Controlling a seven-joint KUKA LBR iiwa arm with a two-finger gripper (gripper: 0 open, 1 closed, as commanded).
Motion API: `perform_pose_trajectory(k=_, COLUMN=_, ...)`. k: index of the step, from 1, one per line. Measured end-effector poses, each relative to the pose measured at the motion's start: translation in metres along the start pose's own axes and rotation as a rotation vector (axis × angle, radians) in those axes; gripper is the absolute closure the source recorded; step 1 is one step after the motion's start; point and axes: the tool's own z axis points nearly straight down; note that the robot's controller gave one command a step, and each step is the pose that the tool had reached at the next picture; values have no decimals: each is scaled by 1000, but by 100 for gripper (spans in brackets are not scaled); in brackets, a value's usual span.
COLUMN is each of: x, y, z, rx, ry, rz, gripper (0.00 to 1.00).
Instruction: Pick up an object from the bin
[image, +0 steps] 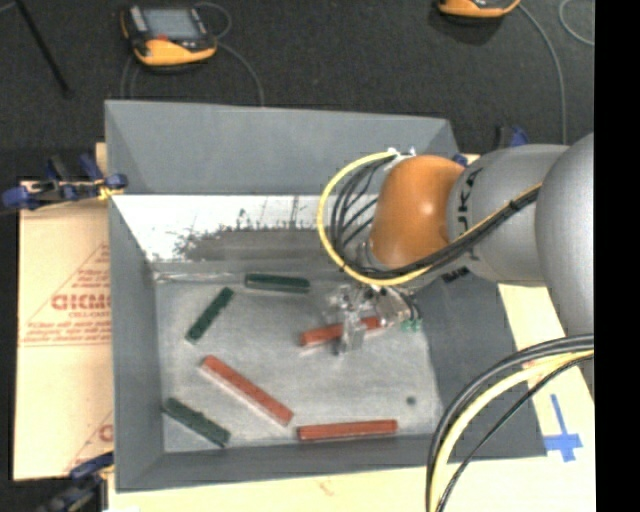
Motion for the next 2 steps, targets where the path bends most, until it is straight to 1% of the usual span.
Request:
perform_pose_trajectory(k=1, x=1, y=0, z=-11, rx=-1, ry=4, rz=0, gripper=100)
perform_pose_trajectory(k=2, x=0, y=-1, z=-26, rx=0, ry=-1, rz=0, gripper=100)
